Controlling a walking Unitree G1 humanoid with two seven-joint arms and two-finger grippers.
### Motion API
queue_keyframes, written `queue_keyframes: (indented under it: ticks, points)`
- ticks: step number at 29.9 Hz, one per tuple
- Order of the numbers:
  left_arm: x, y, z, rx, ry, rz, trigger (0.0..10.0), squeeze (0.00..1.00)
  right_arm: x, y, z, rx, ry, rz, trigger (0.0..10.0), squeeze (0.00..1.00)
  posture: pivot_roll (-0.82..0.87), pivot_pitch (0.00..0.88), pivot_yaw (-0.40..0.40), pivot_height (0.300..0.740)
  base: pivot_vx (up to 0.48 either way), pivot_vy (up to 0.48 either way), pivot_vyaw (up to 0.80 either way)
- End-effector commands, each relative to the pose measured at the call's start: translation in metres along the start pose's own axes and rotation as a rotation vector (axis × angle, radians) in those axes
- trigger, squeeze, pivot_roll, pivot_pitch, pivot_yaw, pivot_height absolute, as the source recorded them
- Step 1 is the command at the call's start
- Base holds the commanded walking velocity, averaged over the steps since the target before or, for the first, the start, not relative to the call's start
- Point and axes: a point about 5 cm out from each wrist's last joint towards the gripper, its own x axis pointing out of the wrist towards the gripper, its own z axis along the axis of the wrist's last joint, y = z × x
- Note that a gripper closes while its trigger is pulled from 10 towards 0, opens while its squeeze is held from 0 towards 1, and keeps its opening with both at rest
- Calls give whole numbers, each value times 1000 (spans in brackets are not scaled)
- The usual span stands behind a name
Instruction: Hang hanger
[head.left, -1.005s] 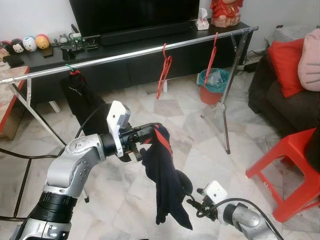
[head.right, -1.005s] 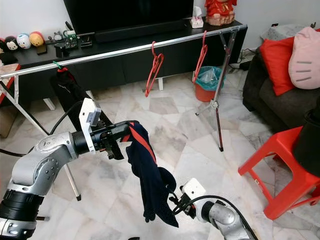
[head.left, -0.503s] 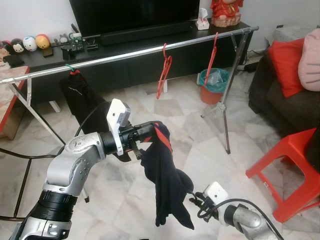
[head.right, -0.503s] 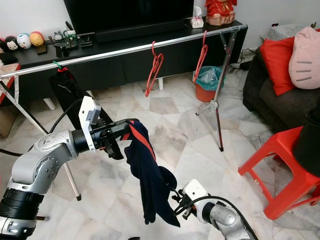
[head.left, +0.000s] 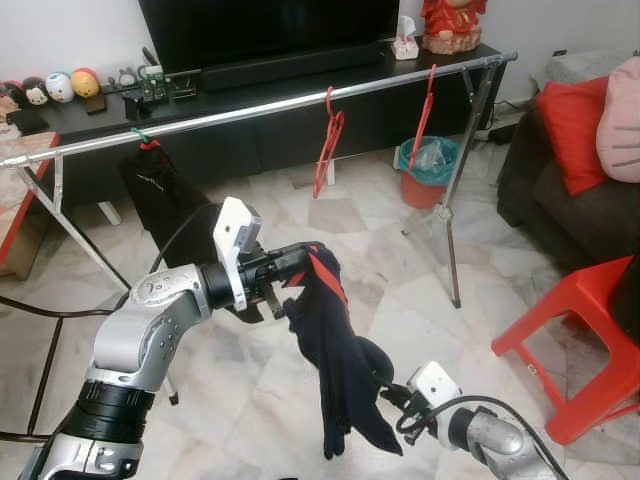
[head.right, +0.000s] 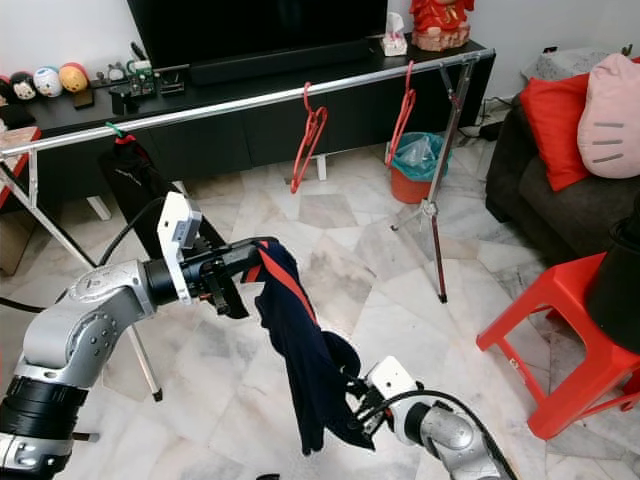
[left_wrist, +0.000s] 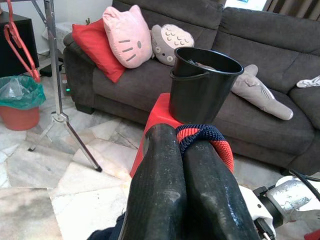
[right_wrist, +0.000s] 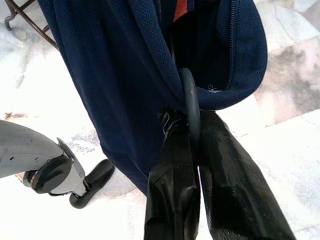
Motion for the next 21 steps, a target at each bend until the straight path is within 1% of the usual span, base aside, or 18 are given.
queue_keyframes:
  ticks: [1, 7, 10, 12, 13, 14, 16, 18, 20, 21]
  points:
    - [-1, -1, 15, 40, -50, -15, 10000, 0, 1, 0, 4, 2, -22, 1, 0, 0, 4, 39, 71, 740, 0, 0, 0]
    - [-1, -1, 14, 39, -45, -12, 10000, 0, -1, -3, 5, 2, -34, 9, 0, 0, 4, 38, 71, 740, 0, 0, 0]
    - [-3, 2, 1, 53, 6, 4, 10000, 0, -4, -8, 9, -9, -52, 4, 0, 0, 0, 37, 72, 740, 0, 0, 0]
    - [-7, 3, -14, 63, 66, 13, 10000, 0, -6, -10, 11, -13, -58, 3, 0, 0, -6, 38, 72, 740, 0, 0, 0]
    - [-7, 3, -14, 63, 66, 13, 10000, 0, -6, -10, 11, -13, -58, 3, 0, 0, -6, 38, 72, 740, 0, 0, 0]
    - [-10, 4, -23, 62, 98, 19, 10000, 0, -7, -11, 12, -19, -62, 8, 0, 0, -7, 38, 71, 740, 0, 0, 0]
    - [-11, 3, -29, 68, 126, 19, 10000, 0, -8, -11, 12, -23, -63, 17, 0, 0, -6, 39, 70, 740, 0, 0, 0]
    - [-14, 3, -38, 85, 169, 23, 10000, 0, -9, -9, 12, -31, -66, 55, 0, 0, -7, 38, 69, 740, 0, 0, 0]
    - [-14, 3, -41, 89, 181, 24, 10000, 0, -10, -8, 13, -33, -66, 68, 0, 0, -8, 38, 69, 740, 0, 0, 0]
    - [-16, 5, -47, 97, 202, 35, 10000, 0, -10, -4, 13, -33, -70, 114, 0, 0, -11, 37, 69, 740, 0, 0, 0]
